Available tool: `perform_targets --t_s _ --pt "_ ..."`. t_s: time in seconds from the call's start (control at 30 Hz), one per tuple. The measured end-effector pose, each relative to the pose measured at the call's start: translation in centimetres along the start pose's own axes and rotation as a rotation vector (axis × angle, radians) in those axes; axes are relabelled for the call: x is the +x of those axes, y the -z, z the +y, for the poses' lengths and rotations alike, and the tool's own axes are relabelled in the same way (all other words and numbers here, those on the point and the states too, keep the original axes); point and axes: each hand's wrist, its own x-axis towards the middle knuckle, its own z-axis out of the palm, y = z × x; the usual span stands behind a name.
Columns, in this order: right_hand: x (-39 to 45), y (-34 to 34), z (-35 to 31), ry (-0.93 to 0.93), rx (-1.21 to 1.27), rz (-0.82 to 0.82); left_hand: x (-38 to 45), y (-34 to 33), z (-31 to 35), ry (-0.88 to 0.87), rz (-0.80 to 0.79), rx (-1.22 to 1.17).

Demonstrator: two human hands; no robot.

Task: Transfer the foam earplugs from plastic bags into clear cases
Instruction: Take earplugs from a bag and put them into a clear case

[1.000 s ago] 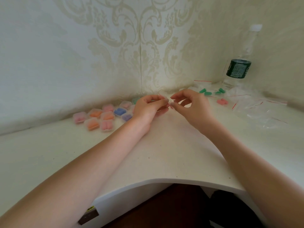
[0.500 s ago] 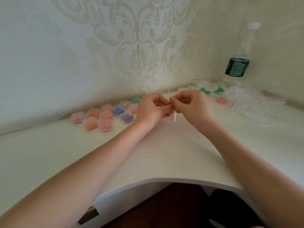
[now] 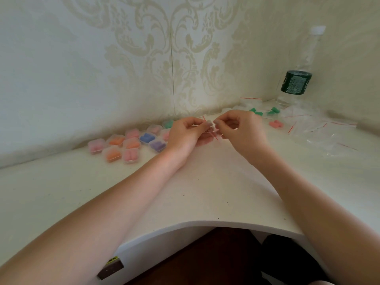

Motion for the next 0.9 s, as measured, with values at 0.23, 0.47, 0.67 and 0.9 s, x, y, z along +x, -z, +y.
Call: perform_targets --t_s 0.23,0.47,0.67,0.9 --pt "-0.16 -0.10 -0.11 0.008 0.005 -0.008 -0.32 0.04 0.17 0.005 -0.066 0.015" --pt "0.05 0.15 0.00 -0.110 0.122 -0.026 -0.27 -0.13 -0.06 -0.040 -0.050 0.107" --pt "-0.06 0.11 0.25 -0.110 0.107 -0.060 -0.06 0.04 -0.12 -0.027 -0.010 0.037" --pt "0.02 0.29 -0.02 -0.165 0.209 -0.041 -0.10 0.01 -0.17 -0.063 -0.063 0.096"
